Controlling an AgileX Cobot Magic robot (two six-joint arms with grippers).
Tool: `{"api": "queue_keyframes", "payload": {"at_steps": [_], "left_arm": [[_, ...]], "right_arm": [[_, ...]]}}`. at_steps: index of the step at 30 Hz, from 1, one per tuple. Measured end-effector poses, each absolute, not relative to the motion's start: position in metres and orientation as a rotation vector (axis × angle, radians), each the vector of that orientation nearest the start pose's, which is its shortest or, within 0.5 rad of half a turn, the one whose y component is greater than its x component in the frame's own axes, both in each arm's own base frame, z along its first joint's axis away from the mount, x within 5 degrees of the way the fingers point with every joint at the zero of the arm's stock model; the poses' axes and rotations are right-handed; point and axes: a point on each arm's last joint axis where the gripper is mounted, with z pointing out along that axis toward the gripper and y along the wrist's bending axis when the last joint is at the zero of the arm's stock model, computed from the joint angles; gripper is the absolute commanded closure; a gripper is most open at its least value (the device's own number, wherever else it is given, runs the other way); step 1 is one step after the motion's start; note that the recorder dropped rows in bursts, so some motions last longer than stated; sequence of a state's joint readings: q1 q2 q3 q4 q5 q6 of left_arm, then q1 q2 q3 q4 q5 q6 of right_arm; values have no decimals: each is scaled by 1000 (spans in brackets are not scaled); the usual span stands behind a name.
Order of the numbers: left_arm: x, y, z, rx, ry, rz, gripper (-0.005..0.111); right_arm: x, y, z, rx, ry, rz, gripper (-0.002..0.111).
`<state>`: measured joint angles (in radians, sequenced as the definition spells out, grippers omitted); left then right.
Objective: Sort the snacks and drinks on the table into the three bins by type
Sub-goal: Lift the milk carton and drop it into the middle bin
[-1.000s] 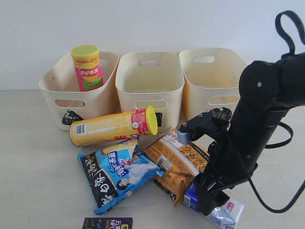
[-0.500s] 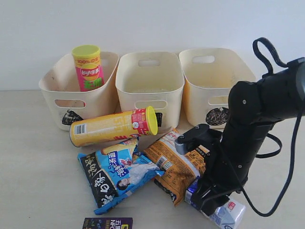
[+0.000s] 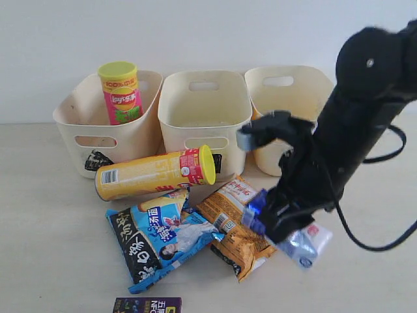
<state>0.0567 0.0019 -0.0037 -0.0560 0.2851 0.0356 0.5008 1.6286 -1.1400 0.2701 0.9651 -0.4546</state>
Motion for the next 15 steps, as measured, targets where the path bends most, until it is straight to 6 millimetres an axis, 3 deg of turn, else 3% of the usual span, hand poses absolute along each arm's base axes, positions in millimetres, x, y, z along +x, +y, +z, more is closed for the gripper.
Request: {"api": "queue_keyframes", "payload": {"at_steps": [5, 9, 15], "left_arm": [[55, 2, 189, -55, 1766, 14, 103], [55, 2, 189, -55, 1766, 14, 103], [55, 2, 189, -55, 1766, 14, 103]], "right_arm": [[278, 174, 295, -1016, 2464, 369, 108], [296, 181, 327, -849, 2282, 386, 108], [337, 199, 340, -625, 2070, 436, 108]]}}
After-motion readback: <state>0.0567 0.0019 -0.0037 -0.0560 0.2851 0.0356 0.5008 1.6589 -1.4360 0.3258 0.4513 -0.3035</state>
